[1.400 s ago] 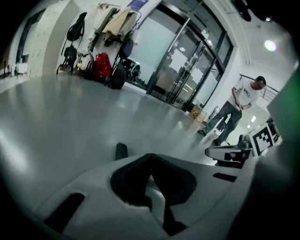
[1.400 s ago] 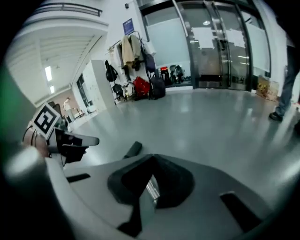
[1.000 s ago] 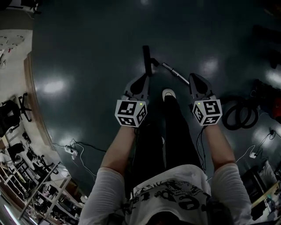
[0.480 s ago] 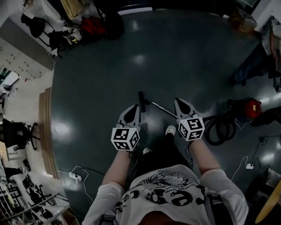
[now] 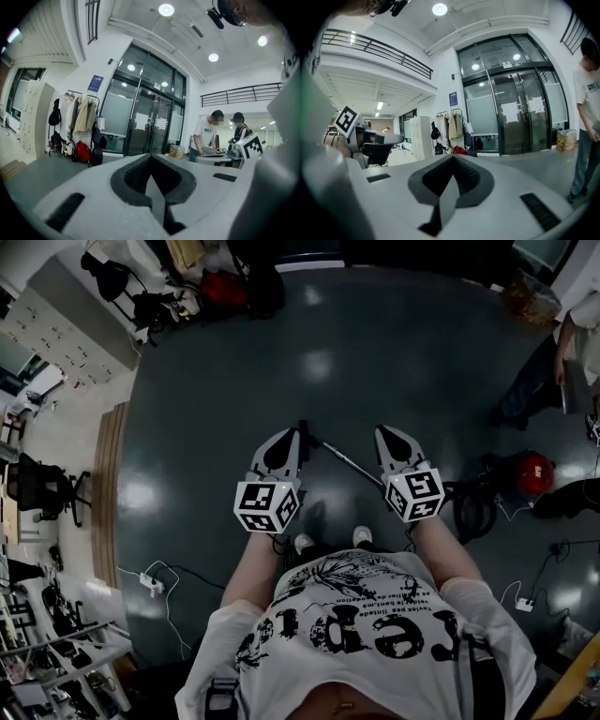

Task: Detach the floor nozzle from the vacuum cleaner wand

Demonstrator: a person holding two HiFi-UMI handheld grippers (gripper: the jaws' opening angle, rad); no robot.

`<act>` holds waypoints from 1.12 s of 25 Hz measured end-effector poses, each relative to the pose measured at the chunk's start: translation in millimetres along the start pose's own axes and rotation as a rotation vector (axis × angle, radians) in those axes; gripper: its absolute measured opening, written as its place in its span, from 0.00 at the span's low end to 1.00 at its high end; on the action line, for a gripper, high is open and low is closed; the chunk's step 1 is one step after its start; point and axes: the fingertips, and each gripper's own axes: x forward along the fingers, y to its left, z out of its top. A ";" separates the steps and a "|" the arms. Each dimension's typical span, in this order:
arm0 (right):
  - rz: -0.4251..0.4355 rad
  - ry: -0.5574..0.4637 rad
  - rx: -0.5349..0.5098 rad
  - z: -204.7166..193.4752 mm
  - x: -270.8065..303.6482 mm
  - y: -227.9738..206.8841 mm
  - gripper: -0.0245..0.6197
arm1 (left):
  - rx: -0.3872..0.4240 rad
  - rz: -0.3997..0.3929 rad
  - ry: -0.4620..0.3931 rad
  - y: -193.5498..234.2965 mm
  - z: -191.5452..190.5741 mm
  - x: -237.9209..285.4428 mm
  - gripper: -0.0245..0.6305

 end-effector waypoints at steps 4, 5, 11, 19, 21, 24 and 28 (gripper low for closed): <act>0.023 0.003 -0.012 -9.6 -26.8 -14.6 0.04 | 0.023 0.004 -0.013 -35.4 -6.6 -1.6 0.04; 0.031 0.006 -0.019 -13.4 -32.7 -17.0 0.04 | 0.022 0.009 -0.015 -42.8 -10.1 -2.2 0.04; 0.077 0.003 -0.049 -27.0 -57.5 -26.1 0.04 | 0.004 0.046 -0.024 -71.2 -33.1 -5.5 0.04; 0.097 -0.010 -0.039 -30.9 -68.5 -37.3 0.04 | -0.004 0.073 -0.001 -87.9 -52.9 -6.1 0.04; 0.094 -0.014 -0.036 -29.5 -68.7 -40.2 0.04 | 0.018 0.078 0.007 -89.8 -54.5 -4.2 0.04; 0.081 -0.018 -0.043 -27.0 -67.1 -48.6 0.04 | 0.058 0.080 0.014 -94.8 -54.7 1.7 0.04; 0.068 -0.021 -0.044 -26.9 -69.2 -61.5 0.04 | 0.049 0.073 0.012 -104.4 -56.8 11.3 0.04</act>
